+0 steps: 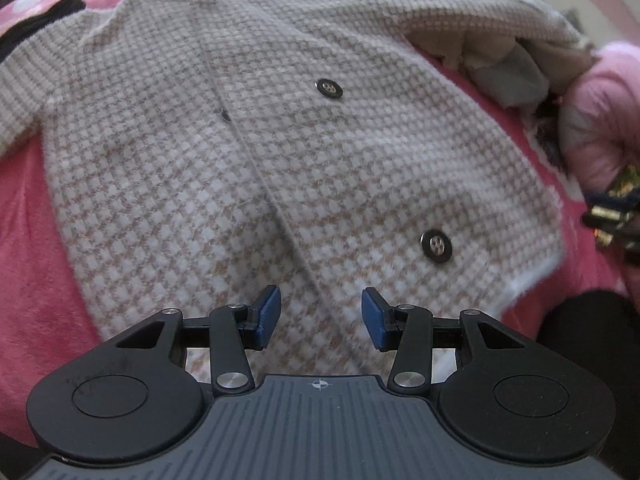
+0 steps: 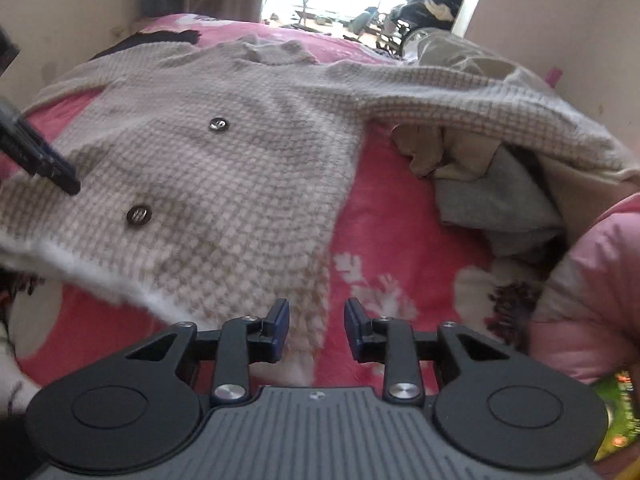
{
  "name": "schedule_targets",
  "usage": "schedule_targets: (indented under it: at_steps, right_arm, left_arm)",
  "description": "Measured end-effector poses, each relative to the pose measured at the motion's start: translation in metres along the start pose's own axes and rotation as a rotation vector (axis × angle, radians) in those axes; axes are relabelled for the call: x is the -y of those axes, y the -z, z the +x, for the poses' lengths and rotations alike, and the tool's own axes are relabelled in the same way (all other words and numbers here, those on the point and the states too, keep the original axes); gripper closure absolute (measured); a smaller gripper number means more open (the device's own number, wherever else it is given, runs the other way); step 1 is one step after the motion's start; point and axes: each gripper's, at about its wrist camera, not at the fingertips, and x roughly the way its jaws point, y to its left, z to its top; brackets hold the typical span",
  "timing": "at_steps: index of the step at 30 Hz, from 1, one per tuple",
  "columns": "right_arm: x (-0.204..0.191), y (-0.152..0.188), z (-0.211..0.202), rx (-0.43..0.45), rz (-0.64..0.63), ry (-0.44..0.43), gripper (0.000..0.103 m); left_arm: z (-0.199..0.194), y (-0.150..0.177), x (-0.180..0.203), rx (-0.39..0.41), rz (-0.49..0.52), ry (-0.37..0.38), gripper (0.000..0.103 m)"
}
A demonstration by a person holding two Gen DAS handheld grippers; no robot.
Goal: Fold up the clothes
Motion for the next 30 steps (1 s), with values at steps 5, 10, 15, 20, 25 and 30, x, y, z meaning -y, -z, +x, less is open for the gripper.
schedule_targets:
  at_steps: [5, 10, 15, 20, 25, 30]
  right_arm:
    - [0.024, -0.014, 0.024, 0.025, 0.198, -0.035, 0.068]
    - [0.051, -0.029, 0.033, 0.067, 0.376, -0.087, 0.068]
    - [0.078, -0.016, 0.041, 0.022, 0.525, -0.085, 0.068]
    - [0.087, 0.016, 0.036, -0.055, 0.540, -0.089, 0.068]
    - [0.075, 0.033, 0.022, -0.065, 0.428, -0.127, 0.068]
    - [0.054, 0.030, 0.017, -0.053, 0.300, -0.181, 0.068]
  left_arm:
    - [0.004, -0.010, -0.003, 0.053, -0.031, 0.008, 0.060]
    - [-0.001, -0.038, -0.022, 0.157, -0.062, 0.015, 0.060]
    - [0.014, -0.063, -0.044, 0.146, -0.105, 0.025, 0.060]
    - [0.035, -0.070, -0.053, 0.152, -0.087, 0.028, 0.060]
    - [0.042, -0.058, -0.056, 0.167, -0.066, 0.030, 0.060]
    - [0.043, -0.056, -0.057, 0.197, -0.064, 0.037, 0.060]
